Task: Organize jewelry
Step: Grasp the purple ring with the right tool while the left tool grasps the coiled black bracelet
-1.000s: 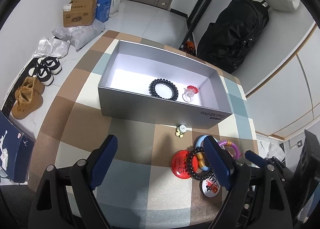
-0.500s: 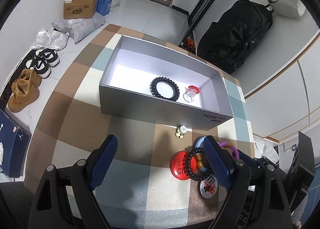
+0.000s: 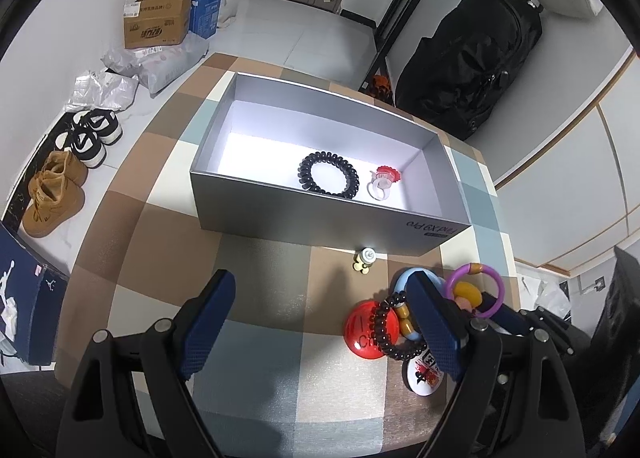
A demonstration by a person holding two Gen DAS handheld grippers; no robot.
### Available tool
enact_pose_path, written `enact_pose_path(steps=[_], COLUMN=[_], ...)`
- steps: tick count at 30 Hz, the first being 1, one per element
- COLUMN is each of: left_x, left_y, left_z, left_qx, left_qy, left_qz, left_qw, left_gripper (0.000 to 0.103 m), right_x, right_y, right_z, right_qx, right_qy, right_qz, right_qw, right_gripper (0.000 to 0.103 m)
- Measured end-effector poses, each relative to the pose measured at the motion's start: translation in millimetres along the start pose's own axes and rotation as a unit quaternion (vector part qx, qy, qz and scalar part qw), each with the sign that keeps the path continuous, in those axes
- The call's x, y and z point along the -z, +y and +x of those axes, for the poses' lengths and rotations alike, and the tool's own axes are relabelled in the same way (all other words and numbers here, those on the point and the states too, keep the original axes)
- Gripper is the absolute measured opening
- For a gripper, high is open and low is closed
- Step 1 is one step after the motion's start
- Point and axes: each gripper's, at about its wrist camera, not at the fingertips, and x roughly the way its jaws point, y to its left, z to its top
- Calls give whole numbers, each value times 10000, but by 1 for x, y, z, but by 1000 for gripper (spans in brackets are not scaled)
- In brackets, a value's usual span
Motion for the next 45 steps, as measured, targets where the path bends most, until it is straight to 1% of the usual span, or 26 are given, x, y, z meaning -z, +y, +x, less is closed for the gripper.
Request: enact_pose_path(steps=[4, 5, 8, 12, 17, 22, 27, 29, 30, 31, 34, 36, 38, 41, 43, 44, 45], left_x=[1, 1, 2, 4, 10, 16, 20, 21, 22, 22, 25, 27, 29, 32, 32, 32, 32], left_y=[0, 0, -3, -9, -21, -30, -37, -40, -43, -45, -52, -54, -56, -61, -64, -65, -65], left_z=[2, 2, 2, 3, 3, 5, 12, 13, 13, 13, 19, 25, 30, 30, 29, 29, 30], left_qx=[-48, -56, -65, -86, -198, -246, -79, 86, 242, 278, 68, -39, -272, -385, -356, -378, -415], left_qy=[41, 41, 54, 63, 40, 31, 221, 311, 361, 386, 444, 533, 643, 673, 657, 639, 668], left_qz=[63, 78, 138, 285, 659, 1032, 1234, 1292, 1336, 1380, 1584, 1625, 1627, 1680, 1715, 1736, 1774], left_qw=[10000, 9999, 9999, 9995, 9976, 9944, 9921, 9911, 9901, 9893, 9864, 9853, 9842, 9827, 9823, 9820, 9810], left_gripper=[84, 84, 84, 84, 84, 84, 84, 84, 84, 84, 84, 84, 84, 84, 84, 82, 74], right_x=[-1, 0, -1, -1, -2, -4, -5, -5, -5, -5, -4, -4, -3, -4, -4, -4, -5], right_y=[-4, -5, -8, -14, -18, -17, -23, -27, -30, -33, -40, -42, -43, -44, -44, -44, -43], right_z=[-6, -8, -16, -21, -24, -33, -37, -40, -42, -44, -50, -52, -53, -54, -54, -54, -54], right_qx=[-99, -145, -204, -371, -532, -600, -657, -675, -670, -664, -673, -658, -652, -622, -638, -640, -636], right_qy=[-55, -80, -200, -286, -369, -559, -624, -666, -699, -729, -820, -852, -864, -873, -873, -873, -868], right_qz=[122, 163, 239, 399, 543, 562, 678, 755, 819, 872, 1037, 1070, 1078, 1081, 1080, 1073, 1058], right_qw=[9999, 9997, 9993, 9981, 9964, 9950, 9936, 9926, 9919, 9913, 9889, 9884, 9883, 9883, 9883, 9883, 9885], right_gripper=[27, 25, 22, 20, 19, 14, 12, 12, 12, 12, 12, 12, 12, 12, 12, 12, 12])
